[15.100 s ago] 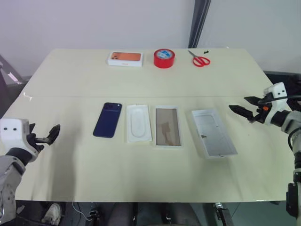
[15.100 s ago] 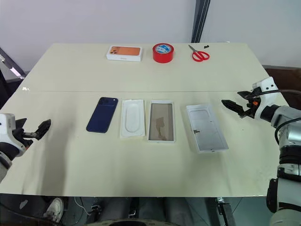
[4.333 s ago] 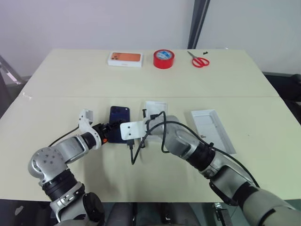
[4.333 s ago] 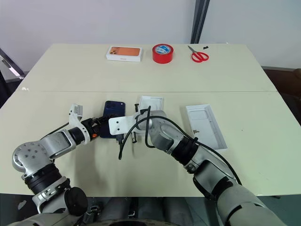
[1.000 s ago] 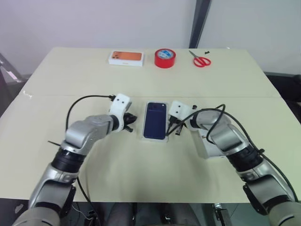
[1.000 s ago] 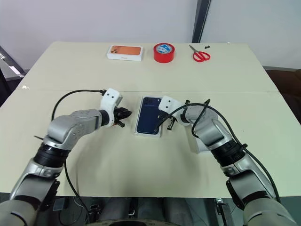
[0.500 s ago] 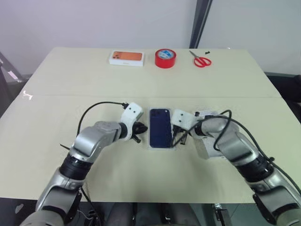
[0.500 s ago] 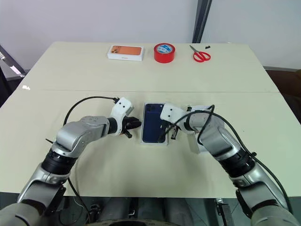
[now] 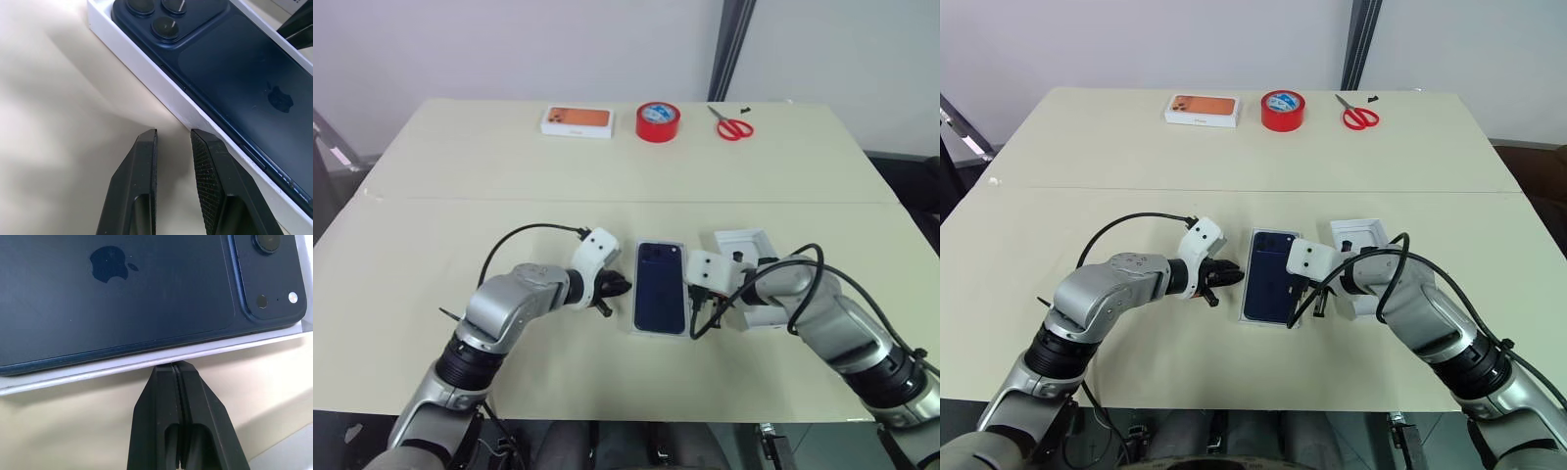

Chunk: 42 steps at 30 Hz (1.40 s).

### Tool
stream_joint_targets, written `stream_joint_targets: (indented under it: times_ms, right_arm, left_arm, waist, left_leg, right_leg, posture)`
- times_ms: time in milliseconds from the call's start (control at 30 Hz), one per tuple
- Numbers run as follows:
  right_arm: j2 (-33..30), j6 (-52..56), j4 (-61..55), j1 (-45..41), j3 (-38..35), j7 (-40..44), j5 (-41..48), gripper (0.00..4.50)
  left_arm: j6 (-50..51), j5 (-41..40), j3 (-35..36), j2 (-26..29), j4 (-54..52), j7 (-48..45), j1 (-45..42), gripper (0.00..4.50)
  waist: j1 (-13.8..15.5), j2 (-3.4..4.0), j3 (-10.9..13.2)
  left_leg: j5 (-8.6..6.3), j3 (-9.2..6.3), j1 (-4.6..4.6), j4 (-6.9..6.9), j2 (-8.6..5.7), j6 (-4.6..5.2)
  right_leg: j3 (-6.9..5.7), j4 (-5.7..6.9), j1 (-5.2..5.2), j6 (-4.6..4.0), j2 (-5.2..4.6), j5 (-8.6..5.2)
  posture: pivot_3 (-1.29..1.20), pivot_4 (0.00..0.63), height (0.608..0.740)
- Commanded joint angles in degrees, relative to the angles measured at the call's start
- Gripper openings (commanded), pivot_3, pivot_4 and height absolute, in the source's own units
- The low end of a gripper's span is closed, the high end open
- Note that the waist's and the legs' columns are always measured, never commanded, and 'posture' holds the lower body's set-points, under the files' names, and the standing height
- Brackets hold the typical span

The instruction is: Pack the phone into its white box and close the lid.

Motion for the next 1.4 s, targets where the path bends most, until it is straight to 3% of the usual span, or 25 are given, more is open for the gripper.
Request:
stream_joint_targets:
  times_ms: [33, 267, 400, 500, 633, 800, 933, 1033, 1200, 1333, 1400]
  right_arm:
    - [-1.7, -0.7, -2.0, -0.1, -2.6, 0.4, 1.2, 0.00]
    - [-4.8, 6.7, -2.3, -0.7, -11.5, 2.8, 8.5, 0.00]
    - [-4.7, 18.2, -4.4, -2.0, -18.0, 2.7, 15.2, 1.89]
    - [-2.1, 31.0, -2.5, -3.8, -21.6, -3.3, 16.0, 3.46]
    - [1.5, 43.7, -2.5, -5.2, -24.7, -8.6, 18.0, 3.46]
    - [3.9, 44.7, -1.6, -4.0, -23.9, -17.1, 19.7, 3.46]
    - [6.5, 44.7, -2.1, -2.8, -24.4, -23.6, 22.1, 3.46]
    - [9.5, 44.7, -3.1, -1.5, -24.9, -28.9, 23.9, 2.65]
    - [11.8, 44.7, -2.6, -1.8, -26.9, -35.5, 28.8, 0.08]
    - [12.7, 44.7, -1.4, -3.5, -29.6, -40.7, 34.1, 0.03]
    - [16.1, 44.7, 0.6, -7.4, -34.5, -43.2, 39.3, 0.03]
  left_arm:
    - [0.8, -1.6, -1.6, -0.9, -1.8, -2.1, 0.0, 1.16]
    - [1.0, -1.1, 1.5, 0.4, -2.3, -2.0, 1.2, 1.16]
    - [-3.4, -0.8, 4.9, 3.9, -4.9, -3.6, 3.7, 1.12]
    - [-11.8, -0.7, 8.3, 7.7, -7.8, -7.5, 7.5, 1.12]
    - [-25.6, 1.2, 9.4, 12.2, -10.4, -14.3, 13.4, 1.12]
    - [-38.9, 2.7, 10.5, 13.5, -8.7, -20.3, 18.1, 1.12]
    - [-42.7, 1.0, 11.6, 13.2, -7.5, -23.1, 19.6, 1.12]
    - [-44.5, -0.7, 12.5, 11.9, -6.9, -24.1, 20.0, 1.12]
    - [-45.7, 0.4, 12.1, 11.5, -5.8, -24.2, 20.2, 1.12]
    - [-46.6, 1.3, 12.3, 11.0, -4.3, -23.2, 20.4, 1.12]
    - [-47.3, 1.5, 13.6, 10.7, -3.3, -22.0, 20.6, 1.12]
  waist:
    - [0.0, 0.00, 0.0]
    - [0.0, 0.00, 0.0]
    - [-0.4, 0.02, 0.0]
    - [-0.3, 0.03, 0.0]
    - [0.0, 0.05, 0.0]
    - [0.0, 0.06, 0.0]
    - [-0.1, 0.07, 0.0]
    - [-0.3, 0.07, 0.0]
    - [-0.3, 0.07, 0.0]
    - [-0.4, 0.07, 0.0]
    - [-0.7, 0.08, 0.0]
  left_leg:
    - [0.00, 0.00, 0.00, 0.00, 0.00, 0.00]
    - [-0.01, 0.00, 0.00, 0.01, 0.00, 0.01]
    - [-0.01, 0.00, 0.03, -0.01, 0.06, 0.02]
    - [-0.01, 0.00, 0.05, -0.02, 0.09, 0.01]
    - [-0.01, 0.01, 0.02, -0.06, 0.07, 0.01]
    - [-0.03, 0.03, -0.01, -0.07, 0.05, 0.04]
    - [-0.03, 0.03, -0.01, -0.09, 0.05, 0.05]
    - [-0.04, 0.04, -0.01, -0.08, 0.06, 0.06]
    - [-0.04, 0.04, -0.01, -0.06, 0.06, 0.08]
    - [-0.04, 0.04, 0.00, -0.05, 0.06, 0.08]
    - [-0.04, 0.05, 0.00, -0.05, 0.06, 0.09]
  right_leg:
    - [0.00, 0.00, 0.00, 0.00, -0.01, 0.00]
    - [0.00, -0.01, 0.01, 0.00, 0.00, 0.00]
    - [0.01, 0.02, 0.01, 0.00, 0.04, 0.00]
    - [0.01, 0.05, 0.01, -0.01, 0.04, 0.00]
    - [0.01, -0.04, 0.01, -0.03, -0.05, -0.01]
    - [0.01, -0.14, 0.01, -0.03, -0.12, -0.01]
    - [0.00, -0.14, 0.01, -0.03, -0.10, -0.01]
    - [0.00, -0.11, 0.01, -0.02, -0.07, -0.01]
    - [0.00, -0.07, 0.01, -0.01, -0.02, 0.00]
    - [0.00, -0.04, 0.02, -0.01, 0.01, 0.00]
    - [0.00, -0.04, 0.01, -0.01, 0.01, 0.00]
  posture:
    - [0.00, 0.150, 0.733]
    - [0.00, 0.150, 0.733]
    - [0.00, 0.150, 0.733]
    - [0.00, 0.150, 0.733]
    - [0.00, 0.150, 0.733]
    - [0.00, 0.150, 0.733]
    - [0.00, 0.150, 0.733]
    - [0.00, 0.150, 0.733]
    - [0.00, 0.150, 0.733]
    - [0.00, 0.150, 0.733]
    - [0.00, 0.150, 0.733]
